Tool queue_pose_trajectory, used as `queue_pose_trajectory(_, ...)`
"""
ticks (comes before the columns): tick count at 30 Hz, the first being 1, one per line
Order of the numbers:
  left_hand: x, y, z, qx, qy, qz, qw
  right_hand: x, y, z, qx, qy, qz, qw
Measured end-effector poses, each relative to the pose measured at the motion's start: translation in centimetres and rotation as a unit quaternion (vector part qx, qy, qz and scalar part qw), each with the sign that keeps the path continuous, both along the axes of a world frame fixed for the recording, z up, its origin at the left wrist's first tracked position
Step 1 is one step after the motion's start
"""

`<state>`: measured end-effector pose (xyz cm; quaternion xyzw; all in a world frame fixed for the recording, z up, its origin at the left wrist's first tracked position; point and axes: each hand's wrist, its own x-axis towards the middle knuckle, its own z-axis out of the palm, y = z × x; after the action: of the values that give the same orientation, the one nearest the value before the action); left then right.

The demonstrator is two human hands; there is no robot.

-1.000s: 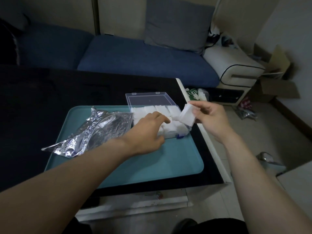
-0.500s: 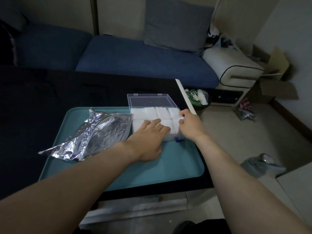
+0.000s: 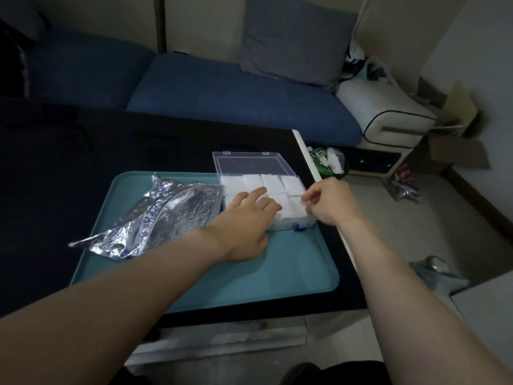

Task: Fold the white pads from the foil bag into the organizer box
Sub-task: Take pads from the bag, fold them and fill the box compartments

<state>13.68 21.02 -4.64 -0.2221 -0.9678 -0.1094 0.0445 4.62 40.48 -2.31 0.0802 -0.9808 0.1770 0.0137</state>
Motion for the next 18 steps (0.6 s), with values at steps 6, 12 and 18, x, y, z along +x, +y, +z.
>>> queue_pose_trajectory(6,0.8,-2.0,0.5,0.044,0.056,0.000,0.997,1.2,0.7,0.0,0.010,-0.020,0.082,0.996)
queue_pose_trajectory(12,1.4,-3.4,0.3,0.051,0.049,0.012,0.997,1.6,0.6,0.2,0.084,-0.078,0.094,0.989)
queue_pose_trajectory(18,1.6,-5.0,1.5,0.078,0.073,0.077,0.991,1.9,-0.1,0.3,0.069,-0.001,0.070,0.995)
